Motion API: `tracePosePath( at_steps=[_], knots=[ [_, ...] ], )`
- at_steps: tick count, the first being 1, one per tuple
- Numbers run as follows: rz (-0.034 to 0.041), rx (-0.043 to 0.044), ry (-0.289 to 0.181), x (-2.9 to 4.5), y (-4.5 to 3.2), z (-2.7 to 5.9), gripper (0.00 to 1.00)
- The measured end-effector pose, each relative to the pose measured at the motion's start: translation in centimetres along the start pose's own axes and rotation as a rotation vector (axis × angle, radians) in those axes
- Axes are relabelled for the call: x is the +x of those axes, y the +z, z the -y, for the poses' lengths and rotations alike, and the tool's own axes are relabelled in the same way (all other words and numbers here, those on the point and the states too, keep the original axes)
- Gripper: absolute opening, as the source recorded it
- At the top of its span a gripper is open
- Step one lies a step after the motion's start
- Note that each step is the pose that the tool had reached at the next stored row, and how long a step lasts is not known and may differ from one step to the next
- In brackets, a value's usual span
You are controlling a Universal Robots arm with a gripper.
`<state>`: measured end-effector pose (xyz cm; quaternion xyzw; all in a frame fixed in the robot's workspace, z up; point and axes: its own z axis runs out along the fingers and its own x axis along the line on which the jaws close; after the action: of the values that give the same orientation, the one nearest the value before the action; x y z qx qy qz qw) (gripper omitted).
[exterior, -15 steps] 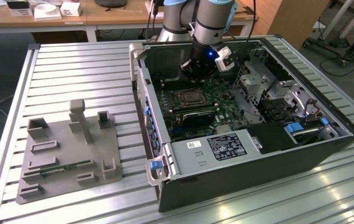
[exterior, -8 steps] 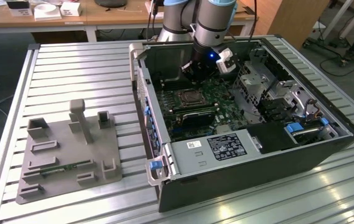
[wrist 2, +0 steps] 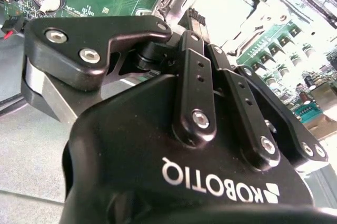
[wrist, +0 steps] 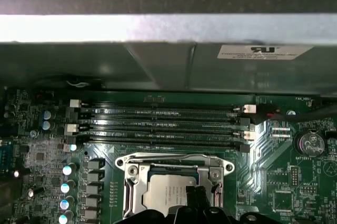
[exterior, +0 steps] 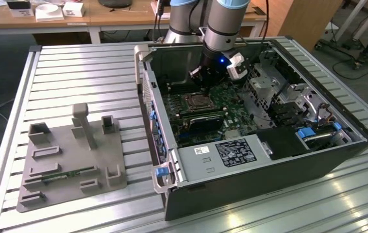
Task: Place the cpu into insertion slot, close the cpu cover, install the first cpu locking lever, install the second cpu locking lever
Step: 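Install the second cpu locking lever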
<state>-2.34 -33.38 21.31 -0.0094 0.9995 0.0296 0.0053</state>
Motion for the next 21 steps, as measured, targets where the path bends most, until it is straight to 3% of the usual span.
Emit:
tracePosePath(
  at_steps=[10, 15, 21],
  knots=[
    [-0.0001, 0.0, 0.0, -0.02, 0.0, 0.03, 0.1],
    [-0.0001, 0.0, 0.0, -0.87, 0.01, 0.05, 0.1],
    [0.0, 0.0007, 0.0, -0.96, -0.38, 0.03, 0.1]
  ],
)
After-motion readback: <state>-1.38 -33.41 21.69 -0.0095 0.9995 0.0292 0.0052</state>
